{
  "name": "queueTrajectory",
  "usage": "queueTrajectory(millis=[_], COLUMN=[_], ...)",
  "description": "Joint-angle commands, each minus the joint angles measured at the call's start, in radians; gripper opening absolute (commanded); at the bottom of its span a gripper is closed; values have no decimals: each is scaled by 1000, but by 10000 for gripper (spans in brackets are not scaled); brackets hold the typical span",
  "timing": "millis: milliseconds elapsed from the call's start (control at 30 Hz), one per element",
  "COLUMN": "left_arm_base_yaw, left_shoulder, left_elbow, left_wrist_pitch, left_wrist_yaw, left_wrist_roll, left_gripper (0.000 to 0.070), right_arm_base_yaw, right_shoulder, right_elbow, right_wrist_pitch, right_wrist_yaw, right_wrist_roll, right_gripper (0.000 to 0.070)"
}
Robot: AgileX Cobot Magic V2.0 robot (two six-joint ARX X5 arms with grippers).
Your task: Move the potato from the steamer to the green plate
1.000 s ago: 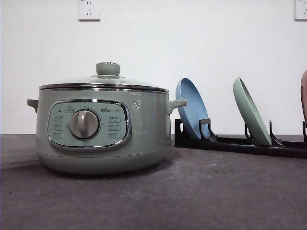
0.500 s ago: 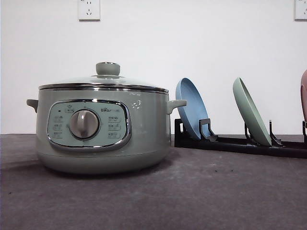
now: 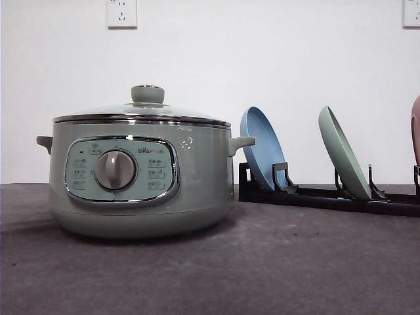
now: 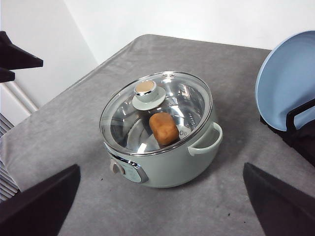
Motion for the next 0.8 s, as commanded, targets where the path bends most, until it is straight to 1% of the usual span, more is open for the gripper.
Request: queueTrajectory(millis=[0, 167, 300, 500, 767], left_arm_base_yaw=[-4, -4, -4, -4, -4], left_shoulder=[14, 24, 30, 43, 51], left_elbow=[25, 25, 25, 25, 25], left_wrist_pitch=[7, 6, 7, 6, 5], left_wrist_yaw=[6, 6, 6, 6, 6], left_wrist_roll=[13, 13, 14, 24, 39], left_gripper=[635, 635, 635, 635, 635], right_arm_base_yaw=[3, 2, -11, -42, -66], right_shoulder=[6, 33, 97, 275, 587], right_elbow=[21, 21, 28, 103, 314], right_wrist_pitch=[7, 14, 15, 6, -9], right_wrist_yaw=[-2, 35, 87, 104, 104], right_wrist_roll=[17, 113, 149, 183, 186], right_gripper=[700, 700, 700, 700, 700])
